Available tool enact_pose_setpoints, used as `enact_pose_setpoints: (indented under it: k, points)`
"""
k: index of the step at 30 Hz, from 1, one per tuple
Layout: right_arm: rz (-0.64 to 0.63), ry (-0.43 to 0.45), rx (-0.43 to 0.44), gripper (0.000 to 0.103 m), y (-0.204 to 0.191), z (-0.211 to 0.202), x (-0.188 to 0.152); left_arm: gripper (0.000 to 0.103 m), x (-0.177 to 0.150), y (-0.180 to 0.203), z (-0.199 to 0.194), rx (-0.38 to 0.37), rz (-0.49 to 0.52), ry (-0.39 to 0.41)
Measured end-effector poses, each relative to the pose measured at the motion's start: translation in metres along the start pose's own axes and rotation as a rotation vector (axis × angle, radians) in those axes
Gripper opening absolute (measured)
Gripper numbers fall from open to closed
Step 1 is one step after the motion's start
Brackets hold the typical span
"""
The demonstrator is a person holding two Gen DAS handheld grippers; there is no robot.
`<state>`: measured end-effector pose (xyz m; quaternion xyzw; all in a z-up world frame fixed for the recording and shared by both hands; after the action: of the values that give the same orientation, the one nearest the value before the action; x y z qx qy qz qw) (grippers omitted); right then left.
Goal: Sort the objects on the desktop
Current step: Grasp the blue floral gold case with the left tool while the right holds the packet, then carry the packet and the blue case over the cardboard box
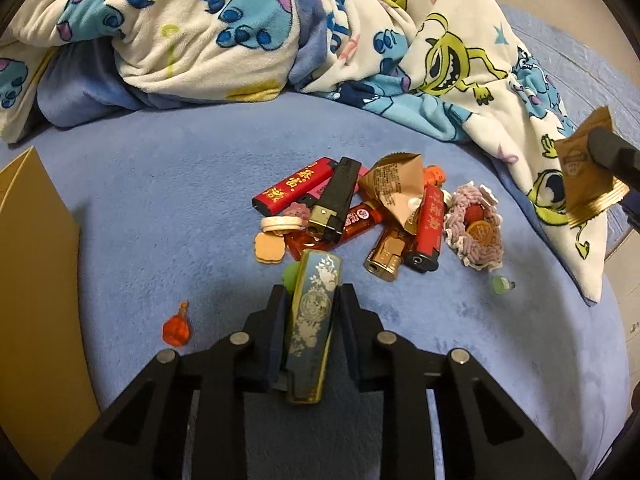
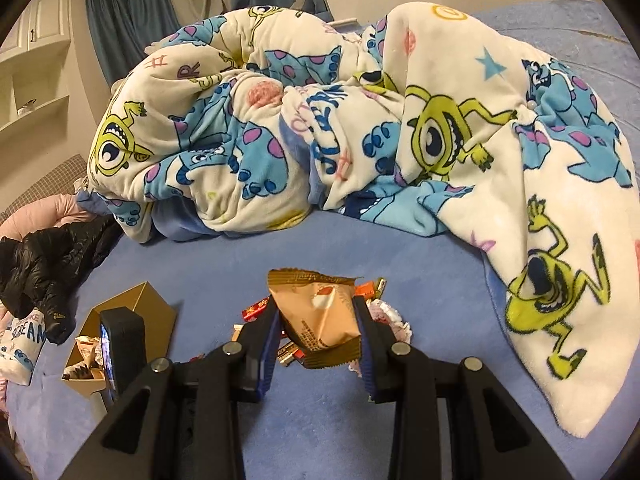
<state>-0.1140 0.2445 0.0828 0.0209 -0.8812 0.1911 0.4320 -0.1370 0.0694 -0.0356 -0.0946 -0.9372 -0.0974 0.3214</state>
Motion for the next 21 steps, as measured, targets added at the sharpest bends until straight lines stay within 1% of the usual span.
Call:
enact_pose_setpoints:
  k: [7, 15, 21]
  points:
    - [-0.004, -0.005, 0.022, 0.034, -0.008, 0.0, -0.003, 0.023, 0.0, 0.009, -0.007, -0.026, 0.017, 0.009]
    - [0.002, -0.004, 0.032, 0.034, -0.007, -0.002, -0.003, 0.021, 0.009, 0.015, -0.027, -0.022, 0.035, 0.048]
    - [0.001, -0.005, 0.036, 0.034, -0.009, -0.002, -0.003, 0.018, 0.011, 0.014, -0.034, -0.028, 0.029, 0.059]
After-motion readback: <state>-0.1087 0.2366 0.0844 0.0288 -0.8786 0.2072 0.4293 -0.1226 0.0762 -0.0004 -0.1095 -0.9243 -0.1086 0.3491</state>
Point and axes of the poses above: each gripper's, at about its wrist camera, not at the fingertips, and z roughly the way its jaws point, y to its right, x to its top, the point moved 6 cm from there along z, roughly the way its jaws point, and after that the axes turned 5 degrees about x, right-handed, at the moved point
